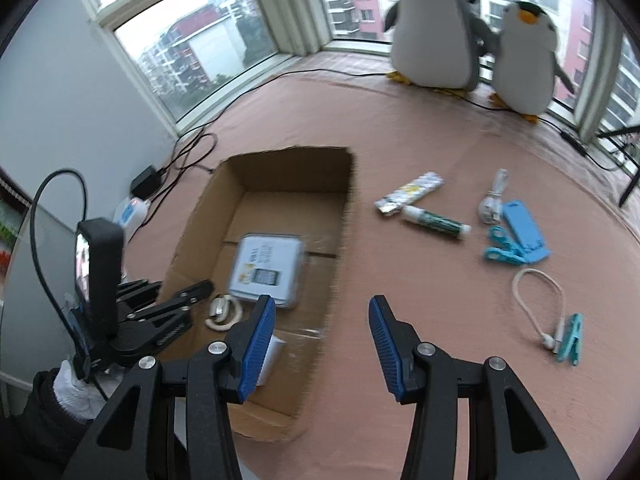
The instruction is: Organize rigid objects
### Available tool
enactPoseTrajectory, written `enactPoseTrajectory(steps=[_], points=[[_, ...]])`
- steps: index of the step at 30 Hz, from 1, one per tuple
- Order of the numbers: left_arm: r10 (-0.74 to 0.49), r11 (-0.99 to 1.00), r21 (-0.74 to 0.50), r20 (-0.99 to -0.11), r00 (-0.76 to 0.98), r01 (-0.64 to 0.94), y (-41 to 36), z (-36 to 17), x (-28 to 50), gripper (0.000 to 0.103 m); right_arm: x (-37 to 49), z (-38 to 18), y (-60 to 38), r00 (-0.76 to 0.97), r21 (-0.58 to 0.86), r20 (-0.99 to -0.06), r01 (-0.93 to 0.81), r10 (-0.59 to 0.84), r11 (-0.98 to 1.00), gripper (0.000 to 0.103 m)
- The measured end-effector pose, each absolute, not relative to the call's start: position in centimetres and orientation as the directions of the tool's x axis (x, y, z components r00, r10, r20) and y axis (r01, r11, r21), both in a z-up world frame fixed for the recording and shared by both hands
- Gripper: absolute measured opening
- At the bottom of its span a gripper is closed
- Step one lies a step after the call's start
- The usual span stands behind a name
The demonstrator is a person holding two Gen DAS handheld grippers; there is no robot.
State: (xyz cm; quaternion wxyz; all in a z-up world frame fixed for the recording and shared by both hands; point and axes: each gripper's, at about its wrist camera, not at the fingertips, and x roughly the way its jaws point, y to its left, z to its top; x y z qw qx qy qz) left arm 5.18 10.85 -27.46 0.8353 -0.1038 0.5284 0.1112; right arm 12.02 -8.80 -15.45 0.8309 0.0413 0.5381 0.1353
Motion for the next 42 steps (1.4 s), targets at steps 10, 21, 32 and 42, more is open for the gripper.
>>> enactPoseTrajectory(steps=[10,21,32,42], points=[[0.078,0.954,-0.053,-0.906,0.416,-0.294,10.8,-27.5,5.2,0.015,12.0,-16.8,-15.9,0.408,0.118,-0.903,-0.064,0.134,0.991,0.045],[0.079,0.954,-0.051,-0.907,0.414,-0.295,10.8,-27.5,5.2,0.015,13.4,-21.5,-22.1,0.312,0.023,-0.950,0.037,0.011,0.999,0.045],[0.078,0.954,-0.054,-0.906,0.415,-0.296,10.8,-27.5,5.2,0.015,15.0,-23.4,-20.9,0.276,-0.048,-0.960,-0.022,-0.040,0.999,0.044],[0.077,0.954,-0.054,-0.907,0.415,-0.296,10.8,-27.5,5.3,0.015,16.0,-24.3,-19.8,0.249,-0.077,-0.967,-0.059,-0.060,0.995,0.022]])
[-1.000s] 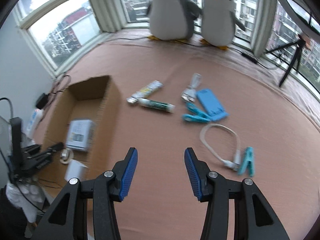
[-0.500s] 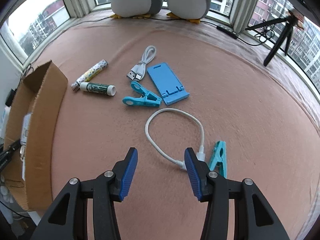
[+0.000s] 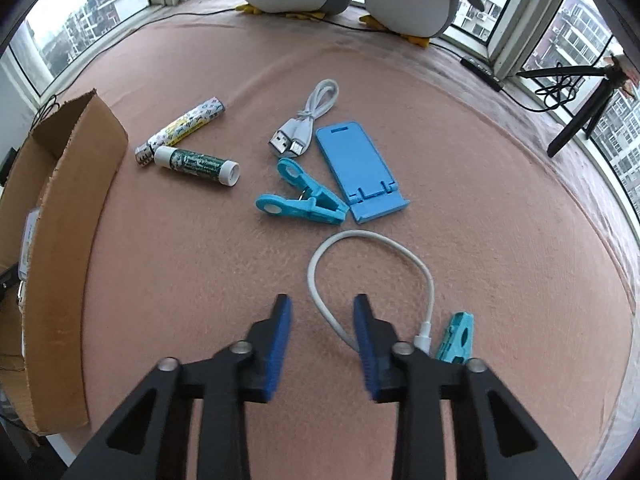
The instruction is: Organize rigid objects
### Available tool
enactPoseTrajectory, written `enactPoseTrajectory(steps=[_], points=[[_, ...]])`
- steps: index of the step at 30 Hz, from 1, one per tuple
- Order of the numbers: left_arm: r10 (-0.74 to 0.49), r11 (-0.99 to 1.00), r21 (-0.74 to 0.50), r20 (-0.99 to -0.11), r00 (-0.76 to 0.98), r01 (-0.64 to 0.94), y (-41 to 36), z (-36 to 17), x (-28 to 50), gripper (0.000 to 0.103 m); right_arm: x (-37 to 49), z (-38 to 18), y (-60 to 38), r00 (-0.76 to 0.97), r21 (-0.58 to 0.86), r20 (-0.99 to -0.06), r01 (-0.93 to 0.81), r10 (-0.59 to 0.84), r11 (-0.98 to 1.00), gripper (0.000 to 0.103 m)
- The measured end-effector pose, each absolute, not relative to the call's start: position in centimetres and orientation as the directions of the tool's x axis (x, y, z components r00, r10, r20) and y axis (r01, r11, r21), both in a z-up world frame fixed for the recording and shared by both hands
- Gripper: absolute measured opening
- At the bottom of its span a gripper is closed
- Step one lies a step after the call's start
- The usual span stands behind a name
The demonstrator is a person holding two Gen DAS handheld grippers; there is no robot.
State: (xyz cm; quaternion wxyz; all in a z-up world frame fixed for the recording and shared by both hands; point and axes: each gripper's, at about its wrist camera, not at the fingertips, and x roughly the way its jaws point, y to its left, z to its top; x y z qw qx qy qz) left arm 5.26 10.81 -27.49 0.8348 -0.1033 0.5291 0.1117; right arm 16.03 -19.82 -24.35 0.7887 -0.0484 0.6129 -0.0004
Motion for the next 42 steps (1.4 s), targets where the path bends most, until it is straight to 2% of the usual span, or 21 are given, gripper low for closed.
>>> enactPoseTrajectory(steps=[5,11,22,35,42], points=[[0.077,0.954,-0.054,-0.906,0.415,-0.296,10.8,-27.5,5.3,0.015,15.7,-24.1,-19.9,0.252,-0.055,-0.967,-0.052,-0.040,0.997,0.010],[0.077,0.954,-0.054,-0.906,0.415,-0.296,10.8,-27.5,5.3,0.015,14.7,-22.5,-19.9,0.288,0.009,-0.958,-0.026,0.016,1.000,0.004],[0.076,0.953,-0.056,-0.906,0.415,-0.296,10.9,-27.5,5.3,0.015,13.5,-19.4,-19.1,0.355,0.164,-0.922,0.002,0.153,0.986,0.003],[0.072,0.953,-0.062,-0.906,0.417,-0.298,10.9,-27.5,5.3,0.015,12.1,-11.0,-11.1,0.479,0.226,-0.827,-0.196,0.294,0.954,0.003],[0.067,0.953,-0.067,-0.905,0.419,-0.297,11.1,-27.5,5.2,0.015,12.4,-9.3,-9.9,0.495,0.235,-0.804,-0.243,0.329,0.941,0.003]])
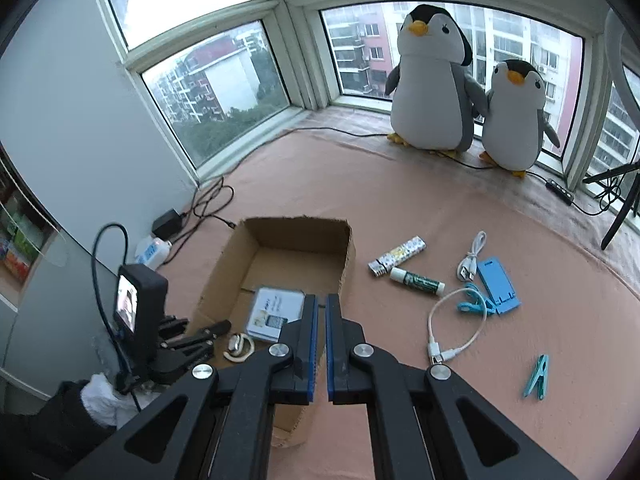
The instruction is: Organize rigid objects
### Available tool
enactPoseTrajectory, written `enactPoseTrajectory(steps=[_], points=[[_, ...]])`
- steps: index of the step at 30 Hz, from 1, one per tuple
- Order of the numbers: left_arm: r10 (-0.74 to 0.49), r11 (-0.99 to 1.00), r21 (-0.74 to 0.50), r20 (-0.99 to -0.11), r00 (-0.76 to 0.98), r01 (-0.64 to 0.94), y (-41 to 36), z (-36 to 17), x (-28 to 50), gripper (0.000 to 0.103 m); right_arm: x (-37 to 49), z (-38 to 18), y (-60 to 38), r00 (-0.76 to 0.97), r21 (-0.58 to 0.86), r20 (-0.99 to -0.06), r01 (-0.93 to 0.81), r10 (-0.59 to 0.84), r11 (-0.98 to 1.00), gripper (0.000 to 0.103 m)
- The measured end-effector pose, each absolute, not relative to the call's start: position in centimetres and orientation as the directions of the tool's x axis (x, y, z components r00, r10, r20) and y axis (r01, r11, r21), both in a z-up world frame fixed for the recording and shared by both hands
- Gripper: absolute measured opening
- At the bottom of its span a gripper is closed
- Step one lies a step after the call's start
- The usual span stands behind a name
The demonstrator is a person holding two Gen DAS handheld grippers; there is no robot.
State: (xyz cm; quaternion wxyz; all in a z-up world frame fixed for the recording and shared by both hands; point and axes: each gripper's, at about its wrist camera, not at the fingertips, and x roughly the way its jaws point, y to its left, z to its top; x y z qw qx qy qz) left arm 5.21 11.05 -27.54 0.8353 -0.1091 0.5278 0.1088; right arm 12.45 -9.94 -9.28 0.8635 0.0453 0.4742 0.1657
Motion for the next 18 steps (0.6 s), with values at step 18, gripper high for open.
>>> enactPoseTrajectory(steps=[18], points=[[0.064,0.953,-0.070,-0.904,0.422,-0.294,11.4,-27.5,5.1,0.015,16.9,-20.6,-23.6,0.318,0.284,-0.920,0.143,0.228,0.948,0.036]])
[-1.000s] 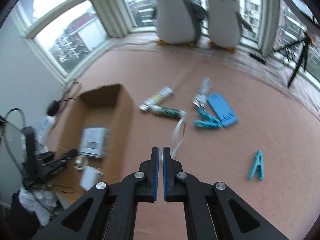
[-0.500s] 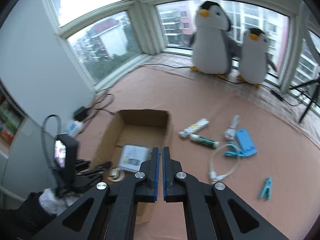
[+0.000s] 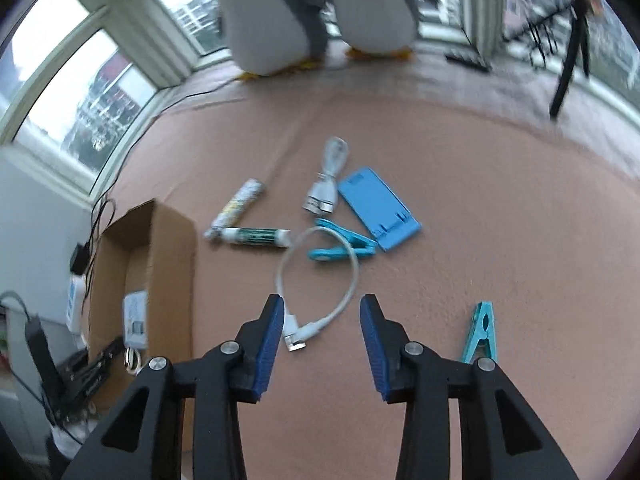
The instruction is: Organize rigid objects
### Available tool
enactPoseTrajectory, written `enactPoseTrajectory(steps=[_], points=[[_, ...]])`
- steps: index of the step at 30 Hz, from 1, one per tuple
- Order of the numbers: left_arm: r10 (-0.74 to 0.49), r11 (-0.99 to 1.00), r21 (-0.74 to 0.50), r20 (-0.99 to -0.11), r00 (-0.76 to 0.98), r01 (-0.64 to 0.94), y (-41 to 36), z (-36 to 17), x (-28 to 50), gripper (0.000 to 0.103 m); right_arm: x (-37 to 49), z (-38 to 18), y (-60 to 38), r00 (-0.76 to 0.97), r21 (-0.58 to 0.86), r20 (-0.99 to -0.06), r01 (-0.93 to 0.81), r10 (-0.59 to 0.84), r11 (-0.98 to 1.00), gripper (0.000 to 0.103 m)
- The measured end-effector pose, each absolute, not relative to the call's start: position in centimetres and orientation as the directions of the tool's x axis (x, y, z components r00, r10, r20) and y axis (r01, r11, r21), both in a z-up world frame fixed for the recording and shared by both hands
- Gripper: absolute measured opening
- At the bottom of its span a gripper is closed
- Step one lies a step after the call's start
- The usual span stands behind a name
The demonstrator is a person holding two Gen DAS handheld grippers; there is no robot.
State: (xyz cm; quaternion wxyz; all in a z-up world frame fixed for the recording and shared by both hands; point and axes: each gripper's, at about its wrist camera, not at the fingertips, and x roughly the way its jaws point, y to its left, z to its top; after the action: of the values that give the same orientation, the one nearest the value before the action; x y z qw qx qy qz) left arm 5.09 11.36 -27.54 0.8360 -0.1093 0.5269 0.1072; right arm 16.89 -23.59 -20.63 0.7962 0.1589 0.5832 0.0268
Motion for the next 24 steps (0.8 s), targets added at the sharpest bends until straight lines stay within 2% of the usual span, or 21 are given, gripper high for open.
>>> enactPoseTrajectory(steps=[15,19,21,22,24], points=[[0.063,0.953,-0.071,-0.905,0.422,-0.295,11.4,-27.5,5.1,0.015,19.9,-24.6,-22.8,0.268,0.159,-0.958,0.180,0.107,0.971,0.035],[0.063,0.953,-0.071,-0.905,0.422,-0.295,11.4,-27.5,5.1,0.015,20.5,-24.9,-22.1,0.256,0.108,-0.965,0.158,0.065,0.981,0.024],[0.062,0.953,-0.072,-0.905,0.422,-0.295,11.4,-27.5,5.1,0.015,20.7,-25.0,-22.0,0.252,0.113,-0.965,0.154,0.071,0.982,0.014],[0.062,0.953,-0.072,-0.905,0.422,-0.295,11.4,-27.5,5.1,0.015,20.6,-25.0,-22.0,0.251,0.112,-0.966,0.153,0.071,0.982,0.005],[0.062,0.953,-0.072,-0.905,0.422,-0.295,11.4,-27.5,5.1,0.015,20.4,-24.9,-21.8,0.255,0.108,-0.965,0.149,0.068,0.983,0.004]])
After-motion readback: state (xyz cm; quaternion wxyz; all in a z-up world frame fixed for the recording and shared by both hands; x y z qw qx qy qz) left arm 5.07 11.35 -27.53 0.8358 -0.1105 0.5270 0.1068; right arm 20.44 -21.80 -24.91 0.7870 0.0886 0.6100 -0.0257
